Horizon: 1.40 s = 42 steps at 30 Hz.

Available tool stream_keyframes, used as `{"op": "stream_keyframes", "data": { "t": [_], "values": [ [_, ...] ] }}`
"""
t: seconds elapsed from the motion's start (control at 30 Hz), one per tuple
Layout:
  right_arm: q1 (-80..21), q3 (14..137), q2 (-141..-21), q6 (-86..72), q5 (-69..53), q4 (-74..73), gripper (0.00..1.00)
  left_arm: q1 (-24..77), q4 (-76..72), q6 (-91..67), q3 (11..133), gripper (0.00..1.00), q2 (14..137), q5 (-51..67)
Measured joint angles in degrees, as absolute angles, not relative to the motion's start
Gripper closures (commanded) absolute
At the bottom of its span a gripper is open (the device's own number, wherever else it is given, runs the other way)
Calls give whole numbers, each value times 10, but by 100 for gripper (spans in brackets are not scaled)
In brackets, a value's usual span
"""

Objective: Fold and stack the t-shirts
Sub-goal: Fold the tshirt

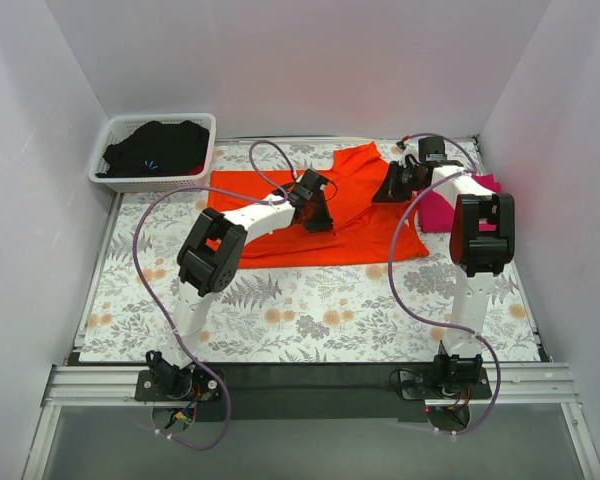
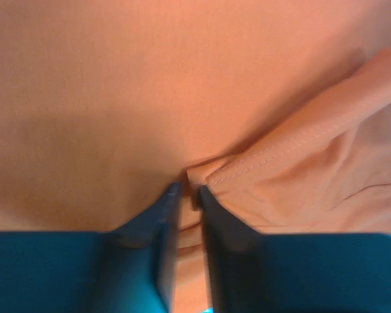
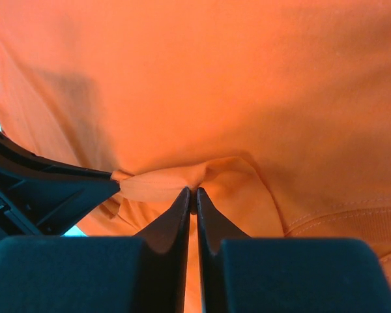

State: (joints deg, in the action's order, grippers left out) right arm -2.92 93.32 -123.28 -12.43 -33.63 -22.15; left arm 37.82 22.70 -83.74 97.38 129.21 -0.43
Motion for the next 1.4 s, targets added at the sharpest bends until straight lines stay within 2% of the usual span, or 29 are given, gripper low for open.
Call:
{"op": "stream_keyframes", "data": {
  "t": [0.1, 0.13, 0.23, 0.37, 0.73, 0.97, 1.17, 1.4],
  "values": [
    [-29, 940, -1237, -134, -336, -221, 72, 376, 223, -841, 971, 61, 1287, -9],
    [-29, 943, -1238, -138, -336, -219, 62, 375, 222, -841, 971, 49, 1286, -10],
    [-29, 950, -1239, -151, -339, -208, 53, 373, 218, -839, 969, 32, 1277, -18],
    [-31, 952, -1237, -167, -338, -191, 47, 370, 223, -831, 954, 26, 1256, -40],
    [-87, 817, -1124, -248, -282, -144, 45, 351, 233, -803, 828, 22, 1062, -80],
    [-126, 748, -1119, -308, -245, -114, 45, 283, 256, -796, 692, 22, 952, -82],
    [-129, 746, -1122, -335, -224, -96, 45, 215, 281, -784, 576, 22, 851, -82],
    [-134, 790, -1180, -357, -221, -85, 45, 157, 284, -771, 511, 22, 784, -79]
  ]
}}
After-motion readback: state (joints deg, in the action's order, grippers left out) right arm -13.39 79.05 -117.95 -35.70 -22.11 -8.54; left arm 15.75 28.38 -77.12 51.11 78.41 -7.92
